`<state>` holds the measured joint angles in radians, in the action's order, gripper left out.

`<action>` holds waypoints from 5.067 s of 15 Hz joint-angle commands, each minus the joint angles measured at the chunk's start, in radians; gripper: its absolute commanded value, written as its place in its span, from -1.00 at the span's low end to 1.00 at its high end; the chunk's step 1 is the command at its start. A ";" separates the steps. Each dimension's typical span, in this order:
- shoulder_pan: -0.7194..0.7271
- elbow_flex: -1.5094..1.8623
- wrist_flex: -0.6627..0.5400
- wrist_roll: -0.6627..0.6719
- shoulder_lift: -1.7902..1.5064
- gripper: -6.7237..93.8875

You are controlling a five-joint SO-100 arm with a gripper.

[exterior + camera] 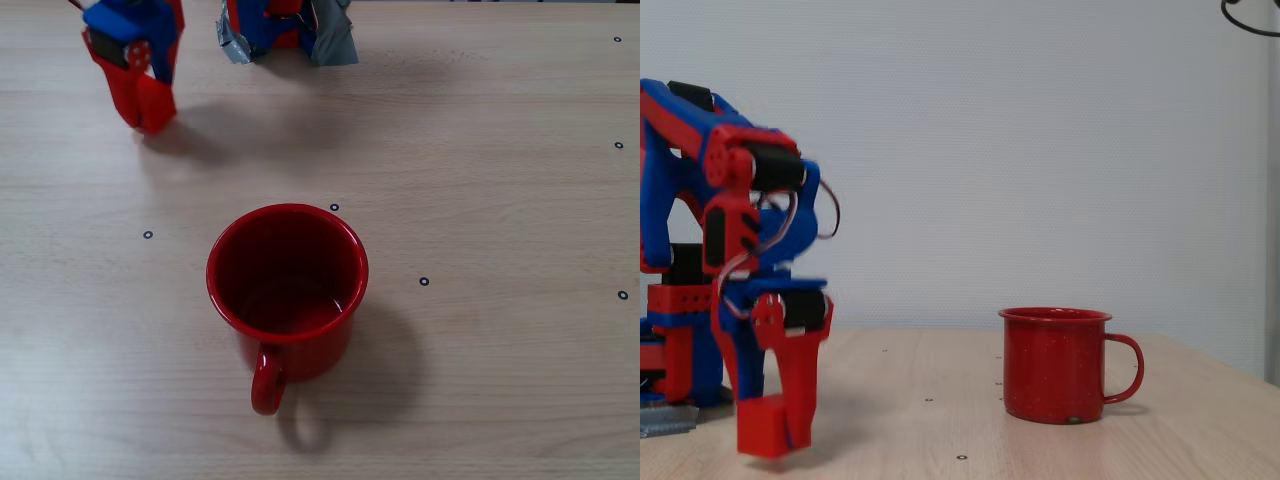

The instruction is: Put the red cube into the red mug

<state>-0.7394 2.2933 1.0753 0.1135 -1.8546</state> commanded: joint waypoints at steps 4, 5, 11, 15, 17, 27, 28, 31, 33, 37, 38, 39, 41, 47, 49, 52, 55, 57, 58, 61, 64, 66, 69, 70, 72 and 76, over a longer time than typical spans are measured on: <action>-0.023 -0.460 0.350 0.018 0.017 -0.87; -0.018 -0.529 0.399 0.017 0.025 -0.87; 0.029 -0.927 0.695 0.018 0.063 -0.87; 0.097 -1.043 0.746 -0.005 0.060 -0.87; 0.153 -1.180 0.785 -0.017 0.080 -0.87; 0.561 -1.471 0.781 -0.078 0.199 -0.87; 0.611 -1.494 0.775 -0.091 0.230 -0.87; 0.733 -1.631 0.741 -0.118 0.376 -0.87; 0.798 -1.772 0.749 -0.135 0.505 -0.87; 0.844 -1.977 0.749 -0.169 0.747 -0.87; 0.844 -1.996 0.747 -0.172 0.804 -0.87; 0.844 -2.010 0.742 -0.176 0.856 -0.87; 0.844 -1.980 0.701 -0.170 0.905 -0.87; 0.853 -1.769 0.520 -0.186 0.876 -0.87; 0.854 -1.704 0.468 -0.183 0.856 -0.87; 0.853 -1.683 0.463 -0.176 0.854 -0.87; 0.853 -1.680 0.451 -0.166 0.867 -0.86; 0.853 -1.666 0.460 -0.121 0.867 -0.32; 0.853 -1.649 0.457 -0.103 0.854 -0.17; 0.842 -1.621 0.462 -0.094 0.804 0.03; 0.816 -1.598 0.474 -0.094 0.681 -0.01; 0.802 -1.585 0.503 -0.103 0.575 -0.27; 0.770 -1.585 0.540 -0.112 0.460 -0.86; 0.756 -1.585 0.554 -0.121 0.433 -0.86; 0.741 -1.537 0.557 -0.133 0.341 -0.86; 0.719 -1.112 0.388 -0.110 -0.011 -0.86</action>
<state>0.0046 1.1060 1.5140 -0.0077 -1.7303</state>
